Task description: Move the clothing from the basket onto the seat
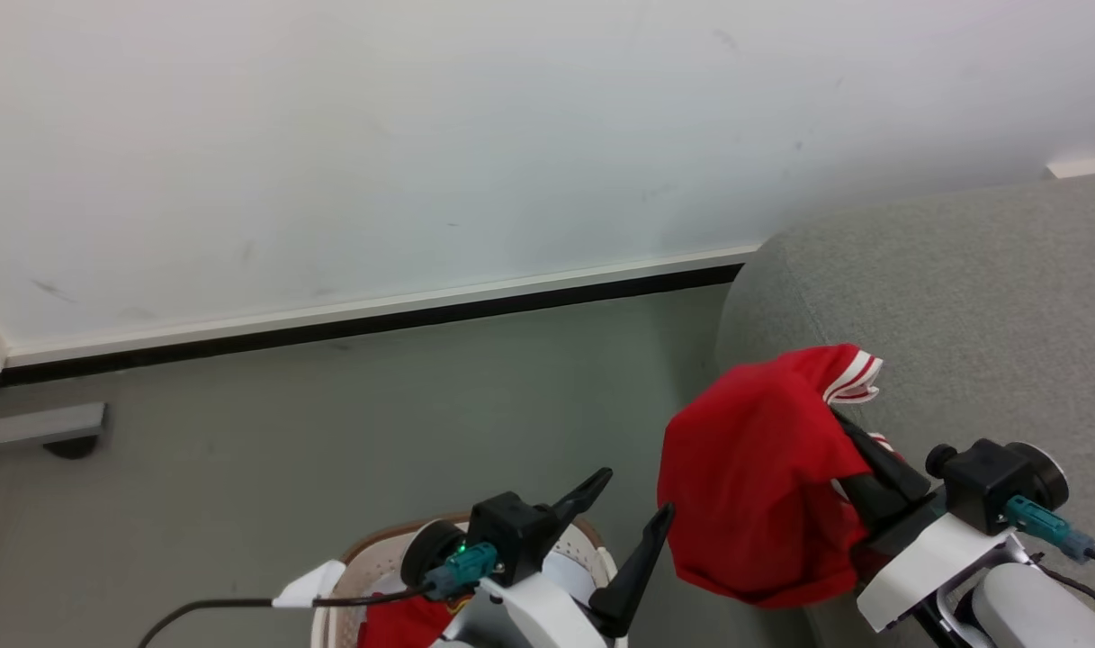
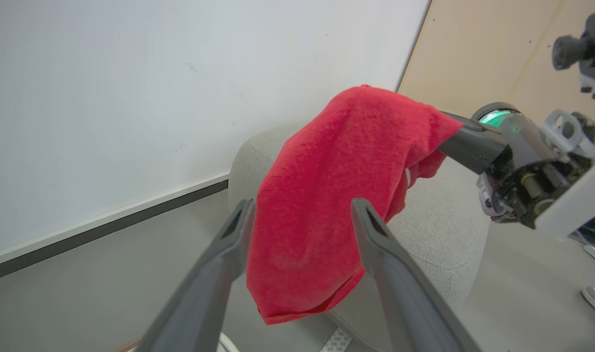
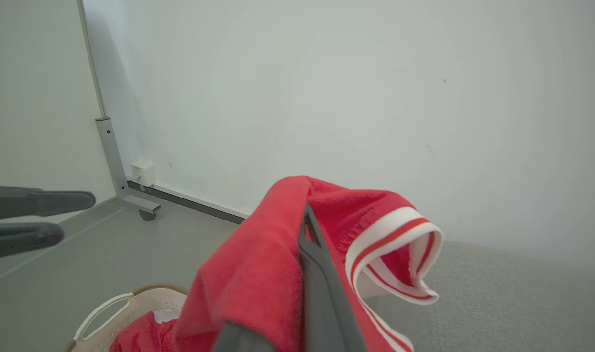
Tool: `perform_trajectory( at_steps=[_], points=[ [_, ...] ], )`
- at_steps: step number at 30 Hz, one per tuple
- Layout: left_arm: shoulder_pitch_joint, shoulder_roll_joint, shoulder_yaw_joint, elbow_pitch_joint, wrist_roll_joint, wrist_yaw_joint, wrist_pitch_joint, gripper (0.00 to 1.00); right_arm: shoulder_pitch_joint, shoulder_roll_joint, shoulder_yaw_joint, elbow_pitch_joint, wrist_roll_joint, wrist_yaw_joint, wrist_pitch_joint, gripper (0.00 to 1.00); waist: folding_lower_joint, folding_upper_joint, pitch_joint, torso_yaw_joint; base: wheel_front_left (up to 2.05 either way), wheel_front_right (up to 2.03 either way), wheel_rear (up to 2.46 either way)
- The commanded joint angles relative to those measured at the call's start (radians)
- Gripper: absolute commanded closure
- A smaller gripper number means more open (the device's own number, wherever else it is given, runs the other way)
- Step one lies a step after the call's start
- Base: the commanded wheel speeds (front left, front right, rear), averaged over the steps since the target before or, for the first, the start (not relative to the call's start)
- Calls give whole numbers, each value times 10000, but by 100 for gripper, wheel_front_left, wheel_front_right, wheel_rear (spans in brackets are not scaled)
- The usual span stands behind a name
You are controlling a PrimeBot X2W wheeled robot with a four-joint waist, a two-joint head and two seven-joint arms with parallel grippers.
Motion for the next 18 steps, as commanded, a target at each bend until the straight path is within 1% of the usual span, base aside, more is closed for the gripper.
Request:
perform_trajectory(
  at_steps=[1, 10, 18],
  points=[
    [-108, -33, -43, 43, 32, -31, -79, 0, 147, -135, -150, -106, -72, -21, 0, 100, 0, -1, 80, -277, 0, 0, 0],
    [-266, -134, -234, 314, 6, -57, -239, 0, 435, -469, -852, -642, -156, -21, -2, 100, 0, -1, 227, -1344, 0, 0, 0],
    [-416, -211, -403, 383, -22, -45, -312, 0, 716, -748, -1468, -1159, -32, -21, -2, 100, 0, -1, 419, -1969, 0, 0, 0]
  ],
)
